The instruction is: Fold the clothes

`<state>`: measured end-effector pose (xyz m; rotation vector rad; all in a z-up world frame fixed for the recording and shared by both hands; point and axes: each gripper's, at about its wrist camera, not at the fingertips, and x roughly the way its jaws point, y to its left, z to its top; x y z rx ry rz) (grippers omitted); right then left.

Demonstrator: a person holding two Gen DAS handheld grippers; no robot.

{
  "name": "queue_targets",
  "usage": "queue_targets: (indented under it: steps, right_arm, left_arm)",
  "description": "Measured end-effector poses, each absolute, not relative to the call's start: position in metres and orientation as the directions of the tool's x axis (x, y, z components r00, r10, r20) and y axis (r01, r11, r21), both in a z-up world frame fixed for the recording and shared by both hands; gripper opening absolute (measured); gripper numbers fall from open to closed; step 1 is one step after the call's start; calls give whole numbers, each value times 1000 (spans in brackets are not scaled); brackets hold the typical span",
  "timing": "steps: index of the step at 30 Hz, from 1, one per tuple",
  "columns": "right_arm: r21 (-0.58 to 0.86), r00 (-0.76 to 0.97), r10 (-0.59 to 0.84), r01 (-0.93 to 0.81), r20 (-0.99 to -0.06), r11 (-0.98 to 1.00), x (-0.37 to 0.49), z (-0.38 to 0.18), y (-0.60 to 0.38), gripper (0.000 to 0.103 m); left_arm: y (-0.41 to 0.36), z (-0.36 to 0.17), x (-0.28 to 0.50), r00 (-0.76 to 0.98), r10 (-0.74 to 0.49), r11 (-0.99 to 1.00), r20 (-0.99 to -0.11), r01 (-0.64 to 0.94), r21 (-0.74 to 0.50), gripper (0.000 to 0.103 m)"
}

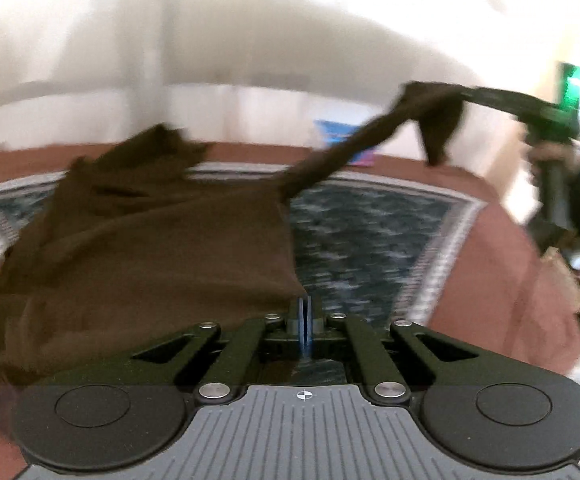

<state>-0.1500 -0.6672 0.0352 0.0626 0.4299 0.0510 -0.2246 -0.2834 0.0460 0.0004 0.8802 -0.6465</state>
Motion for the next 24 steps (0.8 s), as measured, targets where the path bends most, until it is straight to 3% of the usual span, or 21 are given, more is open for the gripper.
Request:
queue_targets:
  steps: [7, 11, 17, 18, 20, 22, 24]
  right_arm:
    - [-12, 902, -101, 106, -420, 994, -137, 43, -728, 3]
    - [-49, 842, -193, 195, -503, 980, -134, 10, -761, 3]
    - [-88, 627, -255, 286, -736, 954, -135, -93, -788, 3]
    - [-87, 588, -255, 297, -768, 951, -137, -109, -789, 4]
    - [-98, 539, -261, 312, -801, 945, -144, -127, -786, 4]
    - [-117, 511, -275, 320, -814, 940, -153, -135, -780, 8]
    - [-136, 488, -290, 328, -823, 935, -162, -141, -774, 27]
  left_arm:
    - [-370, 30, -236, 271, -648, 658, -711, 669, -345, 0]
    - [-413, -13, -241, 161, -632, 626, -758, 683, -377, 0]
    - [-422, -44, -235, 122, -597, 641, -793, 666, -380, 1]
    - [-423, -49, -234, 116, -591, 645, -798, 663, -381, 3]
    - [-425, -58, -231, 106, -580, 651, -808, 657, -381, 24]
    - [-426, -67, -229, 95, -568, 657, -817, 650, -381, 30]
    - [-425, -70, -227, 96, -569, 662, -816, 643, -386, 44]
